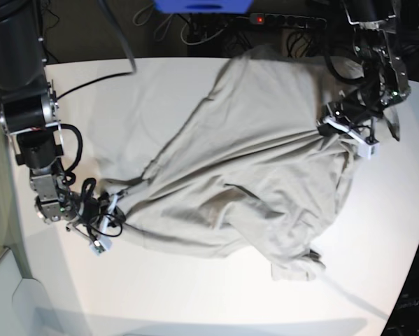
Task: Layout the t-shirt on the table in an organized manner, then fold the t-shirt properly
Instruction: 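Regrasp the shirt with the left gripper and pull it outward, then release the shirt with the right gripper and lift it away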
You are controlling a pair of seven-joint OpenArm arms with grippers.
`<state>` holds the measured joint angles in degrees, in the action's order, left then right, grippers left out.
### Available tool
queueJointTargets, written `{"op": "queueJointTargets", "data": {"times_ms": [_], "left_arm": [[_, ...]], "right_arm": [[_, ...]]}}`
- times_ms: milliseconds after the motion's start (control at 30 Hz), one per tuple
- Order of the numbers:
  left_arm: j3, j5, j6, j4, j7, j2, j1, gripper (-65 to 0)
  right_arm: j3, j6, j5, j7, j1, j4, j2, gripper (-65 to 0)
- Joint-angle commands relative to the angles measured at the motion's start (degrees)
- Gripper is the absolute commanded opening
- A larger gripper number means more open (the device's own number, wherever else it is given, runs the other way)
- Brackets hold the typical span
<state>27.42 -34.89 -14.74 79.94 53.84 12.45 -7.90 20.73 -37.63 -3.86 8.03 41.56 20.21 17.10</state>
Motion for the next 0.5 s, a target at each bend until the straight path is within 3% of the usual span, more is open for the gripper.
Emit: {"op": "queueJointTargets", "data": {"times_ms": [0, 367, 467], "left_arm": [[0.67, 7.86, 2.65, -1.92, 2.99, 1.66, 0.3, -64.9], [0.84, 9.71, 2.65, -16.25, 1.94, 7.11, 15.07, -64.9], [-1.18, 9.71, 2.65, -18.27, -0.17, 7.82, 18.41, -64.9]], "right_arm": [[0.5, -0.13, 3.81, 6.25, -0.64, -0.82, 0.08, -58.7], [0.76, -0.48, 3.81, 6.43, -5.12, -0.82, 2.02, -58.8], [0.5, -2.37, 3.81, 8.19, -7.93, -0.73, 3.6, -59.3]]}}
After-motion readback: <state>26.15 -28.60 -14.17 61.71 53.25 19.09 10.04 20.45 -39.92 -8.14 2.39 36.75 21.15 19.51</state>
